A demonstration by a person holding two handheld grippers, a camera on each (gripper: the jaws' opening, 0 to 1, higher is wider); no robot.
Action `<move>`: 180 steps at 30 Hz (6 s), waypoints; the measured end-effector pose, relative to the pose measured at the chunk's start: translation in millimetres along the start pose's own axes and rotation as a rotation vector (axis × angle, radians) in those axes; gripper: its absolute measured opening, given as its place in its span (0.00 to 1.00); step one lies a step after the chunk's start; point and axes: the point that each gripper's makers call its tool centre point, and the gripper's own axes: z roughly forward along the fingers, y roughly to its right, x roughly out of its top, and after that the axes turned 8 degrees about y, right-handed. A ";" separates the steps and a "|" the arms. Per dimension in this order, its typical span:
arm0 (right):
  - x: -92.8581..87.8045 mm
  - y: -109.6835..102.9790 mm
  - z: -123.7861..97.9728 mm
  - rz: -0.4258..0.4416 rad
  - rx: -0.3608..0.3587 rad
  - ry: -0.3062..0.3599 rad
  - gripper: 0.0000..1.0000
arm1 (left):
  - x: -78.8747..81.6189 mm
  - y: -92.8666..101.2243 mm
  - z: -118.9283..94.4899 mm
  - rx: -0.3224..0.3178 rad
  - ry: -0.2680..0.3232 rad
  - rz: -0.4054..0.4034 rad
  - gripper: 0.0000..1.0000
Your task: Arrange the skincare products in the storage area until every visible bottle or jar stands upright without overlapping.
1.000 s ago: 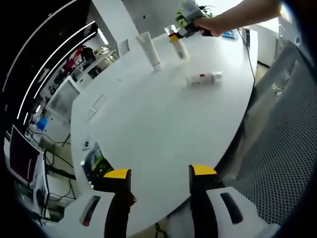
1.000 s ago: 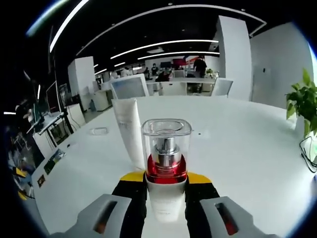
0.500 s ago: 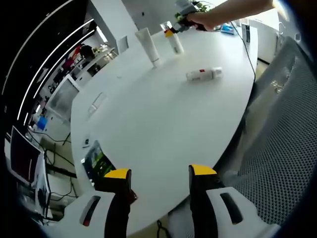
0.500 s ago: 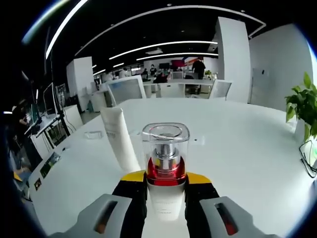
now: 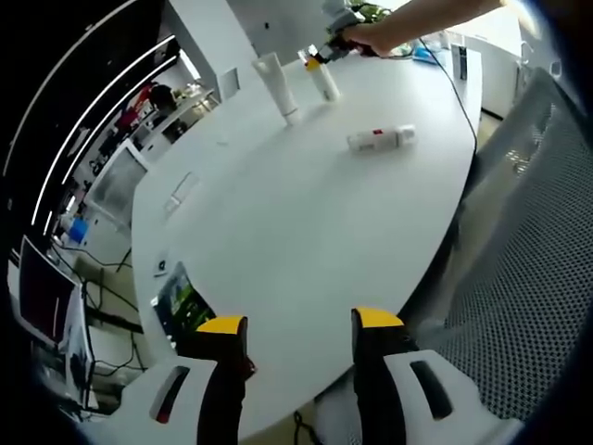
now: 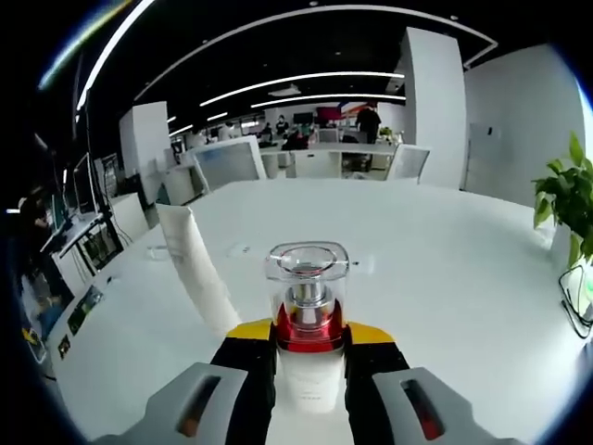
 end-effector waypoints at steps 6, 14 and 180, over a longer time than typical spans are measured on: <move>4.5 -2.8 7.8 -0.011 0.007 0.012 0.20 | -0.3 1.9 0.4 -0.009 -0.003 0.003 0.43; 10.2 -14.1 16.7 -0.006 0.022 0.040 0.20 | -2.2 2.4 1.3 -0.014 -0.014 0.000 0.42; -62.0 -104.9 -72.6 -0.139 0.461 -0.091 0.43 | 5.5 4.2 -1.1 -0.015 0.020 0.000 0.35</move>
